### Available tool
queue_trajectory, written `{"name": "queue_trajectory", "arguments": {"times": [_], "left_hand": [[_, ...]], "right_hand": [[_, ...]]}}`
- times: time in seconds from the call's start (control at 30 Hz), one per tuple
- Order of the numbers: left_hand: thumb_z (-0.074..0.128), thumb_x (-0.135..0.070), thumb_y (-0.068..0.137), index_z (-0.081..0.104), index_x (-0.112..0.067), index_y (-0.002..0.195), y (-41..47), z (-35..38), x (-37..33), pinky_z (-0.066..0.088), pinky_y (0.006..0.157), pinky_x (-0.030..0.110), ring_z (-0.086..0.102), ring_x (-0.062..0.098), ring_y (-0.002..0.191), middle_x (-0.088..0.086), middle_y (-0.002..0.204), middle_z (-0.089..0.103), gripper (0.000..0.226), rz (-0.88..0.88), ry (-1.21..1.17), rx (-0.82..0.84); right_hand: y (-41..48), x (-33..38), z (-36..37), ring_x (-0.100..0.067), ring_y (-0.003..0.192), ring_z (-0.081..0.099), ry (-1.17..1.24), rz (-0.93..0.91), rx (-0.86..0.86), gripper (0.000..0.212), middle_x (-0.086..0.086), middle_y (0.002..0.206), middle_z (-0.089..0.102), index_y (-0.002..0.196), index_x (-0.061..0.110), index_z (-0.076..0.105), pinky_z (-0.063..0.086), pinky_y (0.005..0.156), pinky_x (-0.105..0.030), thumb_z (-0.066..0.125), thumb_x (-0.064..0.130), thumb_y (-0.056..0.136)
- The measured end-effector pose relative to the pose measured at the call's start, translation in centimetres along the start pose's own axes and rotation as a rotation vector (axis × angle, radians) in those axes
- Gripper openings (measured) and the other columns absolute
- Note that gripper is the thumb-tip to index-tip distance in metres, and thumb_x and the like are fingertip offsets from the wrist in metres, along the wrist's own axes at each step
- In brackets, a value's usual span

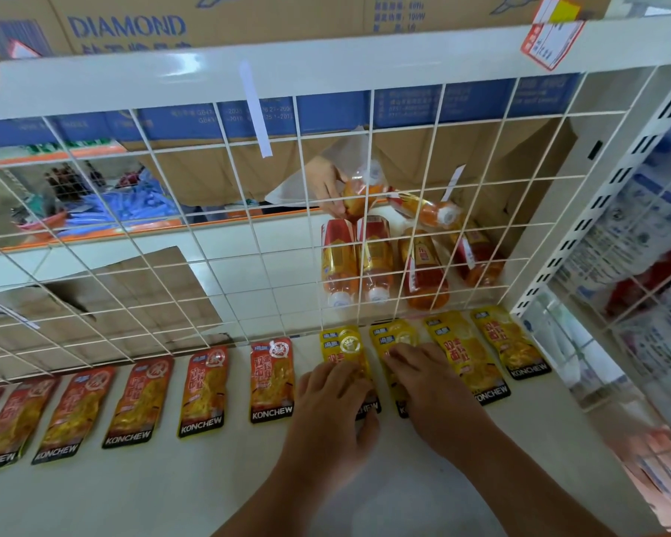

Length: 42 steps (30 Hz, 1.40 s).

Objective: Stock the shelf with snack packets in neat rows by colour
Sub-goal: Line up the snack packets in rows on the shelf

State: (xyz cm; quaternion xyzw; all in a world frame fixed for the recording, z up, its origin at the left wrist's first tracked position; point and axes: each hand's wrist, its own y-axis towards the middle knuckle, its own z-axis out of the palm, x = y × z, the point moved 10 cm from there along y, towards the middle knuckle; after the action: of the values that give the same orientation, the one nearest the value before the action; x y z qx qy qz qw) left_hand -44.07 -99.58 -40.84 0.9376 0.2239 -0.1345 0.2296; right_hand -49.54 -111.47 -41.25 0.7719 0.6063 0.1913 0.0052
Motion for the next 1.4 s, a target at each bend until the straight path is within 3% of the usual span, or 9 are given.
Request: {"name": "queue_trajectory", "arguments": {"times": [0.13, 0.3, 0.37, 0.43, 0.57, 0.8, 1.03, 1.4], "left_hand": [[0.063, -0.036, 0.081, 0.07, -0.028, 0.104, 0.0, 0.1, 0.0, 0.038, 0.095, 0.034, 0.052, 0.02, 0.121, -0.009, 0.123, 0.06, 0.024, -0.001, 0.0, 0.002], [0.066, -0.035, 0.081, 0.068, -0.028, 0.102, 0.0, 0.1, 0.0, 0.042, 0.094, 0.036, 0.052, 0.018, 0.118, -0.012, 0.118, 0.058, 0.022, 0.001, -0.013, 0.011], [0.067, -0.035, 0.082, 0.068, -0.028, 0.102, 0.0, 0.1, 0.0, 0.043, 0.094, 0.037, 0.052, 0.018, 0.119, -0.013, 0.119, 0.058, 0.021, -0.001, -0.012, 0.015], [0.067, -0.035, 0.083, 0.068, -0.028, 0.103, 0.0, 0.1, 0.0, 0.043, 0.094, 0.037, 0.052, 0.018, 0.119, -0.012, 0.119, 0.058, 0.021, 0.0, -0.014, 0.011], [0.066, -0.035, 0.082, 0.068, -0.027, 0.103, 0.1, 0.1, 0.0, 0.044, 0.093, 0.038, 0.053, 0.019, 0.118, -0.011, 0.118, 0.058, 0.022, 0.004, -0.011, 0.01], [0.064, -0.034, 0.083, 0.068, -0.028, 0.102, 0.0, 0.1, 0.0, 0.04, 0.095, 0.034, 0.051, 0.018, 0.119, -0.012, 0.119, 0.058, 0.02, -0.008, -0.016, 0.009], [0.066, -0.036, 0.083, 0.068, -0.028, 0.102, 0.0, 0.2, 0.2, 0.041, 0.095, 0.035, 0.052, 0.019, 0.12, -0.012, 0.119, 0.058, 0.02, -0.013, -0.008, 0.018], [0.063, -0.035, 0.083, 0.069, -0.028, 0.1, 0.0, 0.1, 0.1, 0.037, 0.093, 0.032, 0.052, 0.018, 0.118, -0.012, 0.118, 0.058, 0.019, -0.01, -0.011, 0.006]], "right_hand": [[-0.1, -0.4, 0.0, -0.023, 0.109, 0.052, -0.003, 0.054, -0.002, 0.067, 0.006, 0.123, 0.06, 0.125, 0.014, 0.067, 0.056, 0.089, -0.034, 0.074, -0.003, 0.061], [0.0, -0.6, -0.7, -0.027, 0.107, 0.054, 0.021, 0.118, -0.056, 0.036, 0.004, 0.116, 0.062, 0.112, 0.017, 0.07, 0.056, 0.085, -0.045, 0.058, 0.02, 0.078], [-0.1, -1.0, -1.0, -0.026, 0.104, 0.054, 0.015, 0.176, -0.06, 0.038, 0.001, 0.114, 0.063, 0.109, 0.015, 0.071, 0.055, 0.084, -0.044, 0.052, 0.035, 0.083], [-0.1, -1.6, -0.9, -0.028, 0.107, 0.054, -0.007, 0.24, -0.038, 0.046, -0.002, 0.118, 0.062, 0.111, 0.016, 0.071, 0.055, 0.085, -0.043, 0.059, 0.047, 0.079], [0.1, -1.9, -0.4, -0.029, 0.107, 0.054, -0.043, 0.321, 0.011, 0.048, -0.002, 0.119, 0.06, 0.11, 0.019, 0.07, 0.057, 0.077, -0.042, 0.078, 0.045, 0.071], [0.3, -1.8, -0.2, -0.031, 0.102, 0.058, -0.085, 0.371, -0.009, 0.051, -0.003, 0.119, 0.06, 0.108, 0.02, 0.069, 0.056, 0.069, -0.039, 0.083, 0.043, 0.065], [0.4, -1.3, -0.5, -0.03, 0.118, 0.051, -0.069, 0.402, 0.023, 0.05, -0.003, 0.135, 0.053, 0.122, 0.021, 0.064, 0.051, 0.085, -0.039, 0.073, 0.042, 0.078], [0.4, -1.4, -0.5, -0.035, 0.109, 0.056, -0.03, 0.426, 0.009, 0.045, -0.009, 0.126, 0.058, 0.114, 0.014, 0.068, 0.051, 0.083, -0.04, 0.076, 0.036, 0.076]]}}
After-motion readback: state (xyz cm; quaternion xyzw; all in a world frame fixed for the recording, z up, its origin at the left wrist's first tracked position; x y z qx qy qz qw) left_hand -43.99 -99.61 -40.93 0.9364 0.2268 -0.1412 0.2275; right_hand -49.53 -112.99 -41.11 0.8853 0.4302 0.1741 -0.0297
